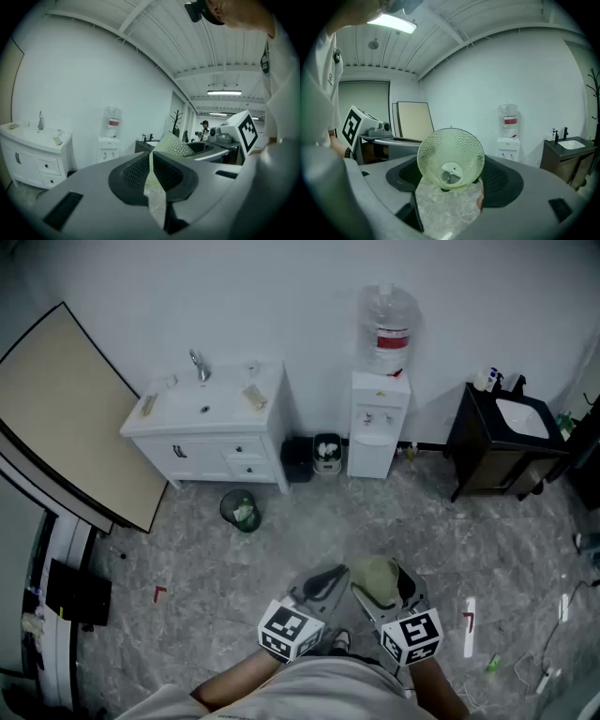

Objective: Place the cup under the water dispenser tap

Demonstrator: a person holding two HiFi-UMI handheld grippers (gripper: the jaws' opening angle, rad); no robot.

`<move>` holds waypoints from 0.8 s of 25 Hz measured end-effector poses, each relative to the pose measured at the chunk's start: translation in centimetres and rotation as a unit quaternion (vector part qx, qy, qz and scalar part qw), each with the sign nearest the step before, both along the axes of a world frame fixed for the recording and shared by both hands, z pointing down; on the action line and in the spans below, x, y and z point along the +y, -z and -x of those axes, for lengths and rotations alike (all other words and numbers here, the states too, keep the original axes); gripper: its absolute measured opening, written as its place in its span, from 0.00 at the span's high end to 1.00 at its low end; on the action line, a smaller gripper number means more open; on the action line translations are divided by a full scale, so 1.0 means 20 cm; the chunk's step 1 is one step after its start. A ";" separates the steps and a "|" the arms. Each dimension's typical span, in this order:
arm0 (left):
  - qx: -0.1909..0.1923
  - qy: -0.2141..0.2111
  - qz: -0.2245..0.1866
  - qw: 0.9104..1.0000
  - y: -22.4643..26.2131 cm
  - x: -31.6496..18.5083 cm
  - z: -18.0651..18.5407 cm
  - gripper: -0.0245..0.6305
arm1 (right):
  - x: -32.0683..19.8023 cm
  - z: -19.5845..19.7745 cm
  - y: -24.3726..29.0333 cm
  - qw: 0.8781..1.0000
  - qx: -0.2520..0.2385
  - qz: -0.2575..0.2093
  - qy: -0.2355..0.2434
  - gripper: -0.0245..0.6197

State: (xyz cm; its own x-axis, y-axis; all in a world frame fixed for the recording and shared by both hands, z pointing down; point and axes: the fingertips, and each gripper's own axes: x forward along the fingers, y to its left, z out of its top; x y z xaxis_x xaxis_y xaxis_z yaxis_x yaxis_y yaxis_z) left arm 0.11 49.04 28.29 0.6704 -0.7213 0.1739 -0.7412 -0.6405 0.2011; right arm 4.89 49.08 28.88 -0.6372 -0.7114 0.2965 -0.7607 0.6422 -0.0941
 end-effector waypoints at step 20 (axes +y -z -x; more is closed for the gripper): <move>-0.014 0.012 0.008 1.000 -0.03 -0.12 -0.15 0.92 | -0.14 -0.20 0.01 1.000 -0.023 -0.001 0.003 0.37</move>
